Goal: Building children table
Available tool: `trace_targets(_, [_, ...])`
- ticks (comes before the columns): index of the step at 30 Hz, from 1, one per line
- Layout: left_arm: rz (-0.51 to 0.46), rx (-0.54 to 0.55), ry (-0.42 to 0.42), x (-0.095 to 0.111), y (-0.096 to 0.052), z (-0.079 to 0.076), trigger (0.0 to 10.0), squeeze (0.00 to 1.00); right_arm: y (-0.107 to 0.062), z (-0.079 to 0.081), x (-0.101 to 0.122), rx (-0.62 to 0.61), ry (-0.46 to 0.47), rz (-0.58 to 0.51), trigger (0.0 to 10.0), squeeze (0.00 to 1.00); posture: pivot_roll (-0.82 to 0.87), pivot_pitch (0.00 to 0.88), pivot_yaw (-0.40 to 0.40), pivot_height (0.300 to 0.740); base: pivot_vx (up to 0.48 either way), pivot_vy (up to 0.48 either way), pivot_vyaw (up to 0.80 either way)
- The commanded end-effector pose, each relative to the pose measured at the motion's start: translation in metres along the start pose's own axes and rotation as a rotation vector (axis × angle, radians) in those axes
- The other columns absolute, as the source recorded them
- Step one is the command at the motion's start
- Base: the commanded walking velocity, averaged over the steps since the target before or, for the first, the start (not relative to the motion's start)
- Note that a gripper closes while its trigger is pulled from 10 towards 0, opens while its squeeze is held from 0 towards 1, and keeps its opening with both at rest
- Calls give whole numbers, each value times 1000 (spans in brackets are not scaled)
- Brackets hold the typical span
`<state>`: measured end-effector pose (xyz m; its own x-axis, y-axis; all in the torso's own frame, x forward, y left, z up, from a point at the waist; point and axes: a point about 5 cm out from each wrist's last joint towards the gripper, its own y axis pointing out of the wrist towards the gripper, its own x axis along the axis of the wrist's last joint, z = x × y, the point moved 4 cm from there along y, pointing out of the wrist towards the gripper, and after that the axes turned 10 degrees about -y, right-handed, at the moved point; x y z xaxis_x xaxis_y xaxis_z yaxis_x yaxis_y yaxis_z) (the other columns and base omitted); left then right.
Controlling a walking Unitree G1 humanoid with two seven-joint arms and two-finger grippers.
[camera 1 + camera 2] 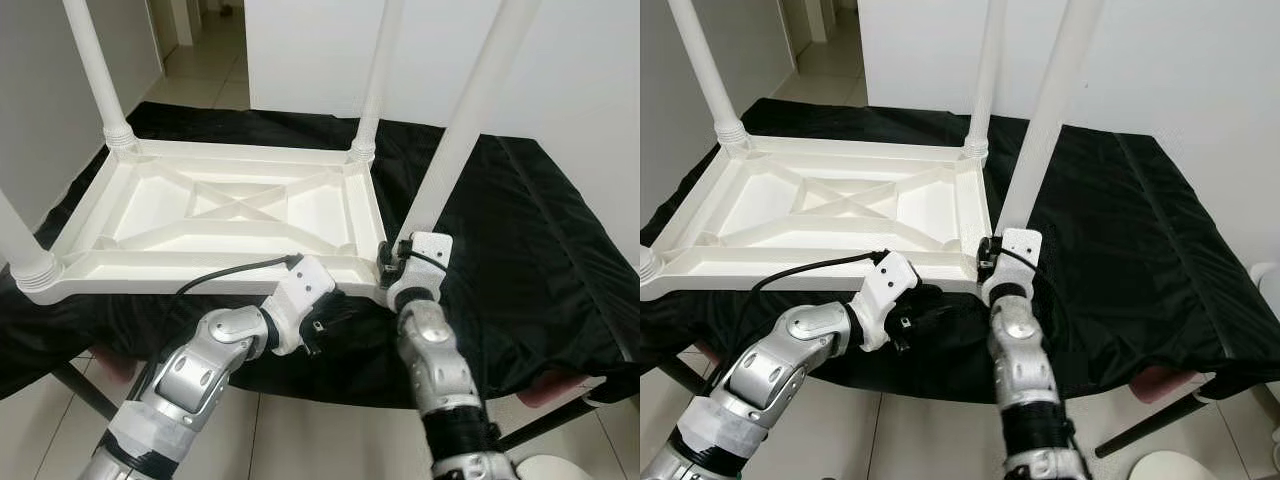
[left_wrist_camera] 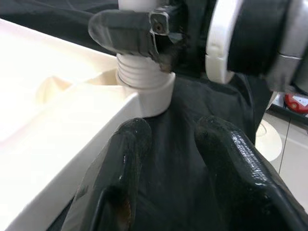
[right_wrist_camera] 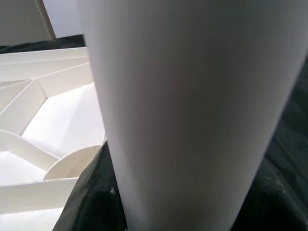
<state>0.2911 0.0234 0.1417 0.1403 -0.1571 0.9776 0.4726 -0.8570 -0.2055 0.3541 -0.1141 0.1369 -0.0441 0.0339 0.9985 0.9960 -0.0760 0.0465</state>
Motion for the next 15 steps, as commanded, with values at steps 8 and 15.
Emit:
trace_targets(8, [6, -21, 2, 0, -1, -3, 10000, 0, -4, -4, 7, -26, 53, -21, 10000, 820, 26, 0, -46, 740, 0, 0, 0])
trace_targets(15, [4, -17, 4, 0, -2, -3, 10000, 0, -5, -17, 8, 72, 56, -42, 10000, 0, 26, 0, -46, 740, 0, 0, 0])
